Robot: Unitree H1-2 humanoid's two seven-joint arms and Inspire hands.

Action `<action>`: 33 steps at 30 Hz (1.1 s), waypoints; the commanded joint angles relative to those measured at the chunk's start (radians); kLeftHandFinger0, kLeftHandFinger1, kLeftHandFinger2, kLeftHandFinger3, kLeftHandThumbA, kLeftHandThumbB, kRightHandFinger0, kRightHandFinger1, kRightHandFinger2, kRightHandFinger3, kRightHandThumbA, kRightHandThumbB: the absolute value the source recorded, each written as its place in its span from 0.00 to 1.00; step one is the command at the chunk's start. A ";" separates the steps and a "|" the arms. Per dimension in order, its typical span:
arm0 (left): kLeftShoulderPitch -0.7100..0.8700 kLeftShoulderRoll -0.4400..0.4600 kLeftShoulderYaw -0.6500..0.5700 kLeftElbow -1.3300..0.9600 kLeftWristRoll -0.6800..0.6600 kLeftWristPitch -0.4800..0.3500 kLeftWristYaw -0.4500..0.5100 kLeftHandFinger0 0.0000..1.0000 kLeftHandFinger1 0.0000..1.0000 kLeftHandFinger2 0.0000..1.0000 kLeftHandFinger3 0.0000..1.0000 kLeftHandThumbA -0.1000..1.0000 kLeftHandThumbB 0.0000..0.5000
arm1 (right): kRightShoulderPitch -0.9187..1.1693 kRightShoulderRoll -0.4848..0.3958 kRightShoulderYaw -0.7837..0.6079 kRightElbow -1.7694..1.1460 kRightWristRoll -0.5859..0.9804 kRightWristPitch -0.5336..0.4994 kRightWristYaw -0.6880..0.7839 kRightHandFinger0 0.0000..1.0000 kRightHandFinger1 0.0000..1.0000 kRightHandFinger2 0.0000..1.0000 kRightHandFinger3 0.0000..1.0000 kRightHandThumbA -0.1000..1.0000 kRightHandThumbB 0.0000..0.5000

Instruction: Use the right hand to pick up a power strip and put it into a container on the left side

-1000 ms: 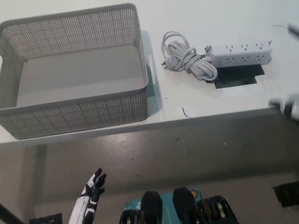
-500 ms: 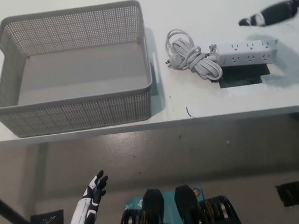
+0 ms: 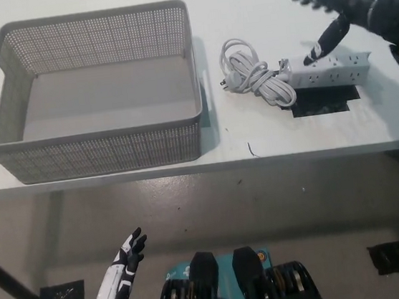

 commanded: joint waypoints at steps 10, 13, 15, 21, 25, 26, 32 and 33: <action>-0.015 0.043 -0.026 -0.059 0.018 -0.085 -0.056 1.00 1.00 1.00 1.00 1.00 0.45 | -0.256 0.064 0.129 0.319 -0.125 0.013 0.088 1.00 1.00 1.00 1.00 1.00 0.59; -0.013 0.043 -0.027 -0.058 0.017 -0.087 -0.061 1.00 1.00 1.00 1.00 1.00 0.44 | -0.232 0.063 0.126 0.318 -0.120 -0.070 0.100 1.00 1.00 1.00 1.00 1.00 0.35; -0.011 0.040 -0.030 -0.056 0.019 -0.095 -0.064 1.00 1.00 1.00 1.00 1.00 0.43 | -0.203 0.067 0.098 0.323 -0.096 -0.056 0.101 1.00 1.00 1.00 1.00 1.00 0.35; -0.007 0.041 -0.035 -0.068 0.020 -0.094 -0.075 1.00 1.00 1.00 1.00 1.00 0.42 | -0.138 0.084 0.099 0.330 -0.115 -0.025 0.075 1.00 1.00 1.00 1.00 1.00 0.55; -0.012 0.041 -0.036 -0.070 0.025 -0.090 -0.079 1.00 1.00 1.00 1.00 1.00 0.42 | -0.120 0.085 0.091 0.330 -0.116 -0.014 0.050 1.00 1.00 1.00 1.00 1.00 0.67; -0.013 0.041 -0.035 -0.071 0.023 -0.089 -0.080 1.00 1.00 1.00 1.00 1.00 0.42 | -0.116 0.087 0.085 0.332 -0.112 0.008 0.035 1.00 1.00 1.00 1.00 1.00 0.77; -0.001 0.042 -0.037 -0.072 0.018 -0.096 -0.088 1.00 1.00 1.00 1.00 1.00 0.41 | -0.055 0.098 0.063 0.336 -0.104 0.054 0.011 1.00 1.00 1.00 1.00 1.00 0.83; 0.000 0.041 -0.040 -0.070 0.021 -0.099 -0.089 1.00 1.00 1.00 1.00 1.00 0.40 | -0.032 0.101 0.053 0.337 -0.097 0.063 -0.015 1.00 1.00 1.00 1.00 1.00 0.82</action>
